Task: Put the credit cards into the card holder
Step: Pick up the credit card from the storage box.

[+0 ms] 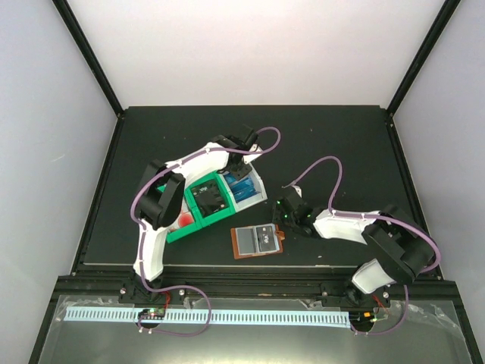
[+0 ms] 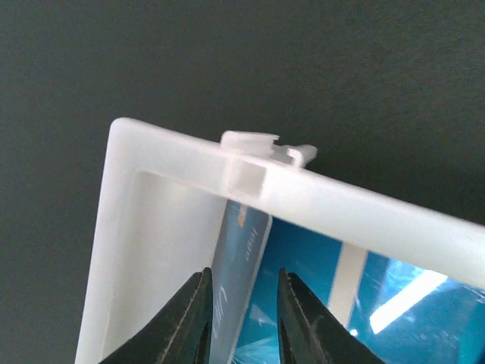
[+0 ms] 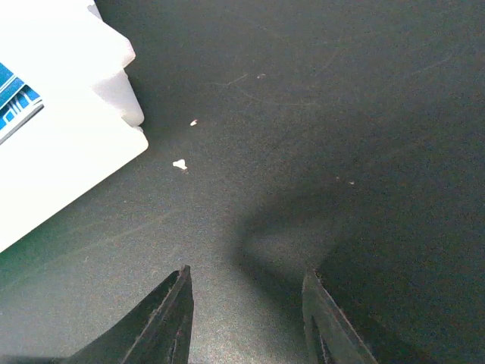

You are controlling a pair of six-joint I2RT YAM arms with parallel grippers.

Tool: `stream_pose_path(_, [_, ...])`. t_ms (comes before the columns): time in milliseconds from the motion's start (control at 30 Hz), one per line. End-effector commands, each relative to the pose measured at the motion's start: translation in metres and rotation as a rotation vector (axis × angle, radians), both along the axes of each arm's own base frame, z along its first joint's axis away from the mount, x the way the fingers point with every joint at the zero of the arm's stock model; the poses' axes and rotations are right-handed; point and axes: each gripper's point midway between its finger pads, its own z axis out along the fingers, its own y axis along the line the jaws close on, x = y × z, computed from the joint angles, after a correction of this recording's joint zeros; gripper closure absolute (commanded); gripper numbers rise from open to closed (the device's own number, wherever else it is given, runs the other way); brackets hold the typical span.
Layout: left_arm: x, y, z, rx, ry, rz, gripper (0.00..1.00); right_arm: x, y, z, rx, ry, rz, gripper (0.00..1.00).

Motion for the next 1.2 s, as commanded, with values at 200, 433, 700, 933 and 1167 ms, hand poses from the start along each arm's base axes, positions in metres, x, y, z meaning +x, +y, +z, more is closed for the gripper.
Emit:
stream_pose_path(200, [0.025,0.009,-0.013,0.031,-0.018,0.033,0.77,0.0,-0.007,0.007,0.011,-0.015,-0.03,0.57])
stream_pose_path(433, [0.026,0.013,-0.005,0.044,-0.028,0.033,0.93,-0.001,-0.01,0.007,0.005,-0.012,-0.04,0.58])
stream_pose_path(700, [0.02,0.02,0.018,0.047,-0.046,0.035,0.99,-0.002,-0.012,0.01,0.007,-0.017,-0.046,0.57])
stream_pose_path(933, [0.02,0.023,0.048,0.024,-0.099,0.061,0.98,-0.001,-0.01,0.022,0.028,-0.039,-0.042,0.57])
stream_pose_path(1167, [0.001,0.018,0.092,-0.082,-0.107,0.057,0.98,0.0,0.004,0.074,0.098,-0.136,0.069,0.54])
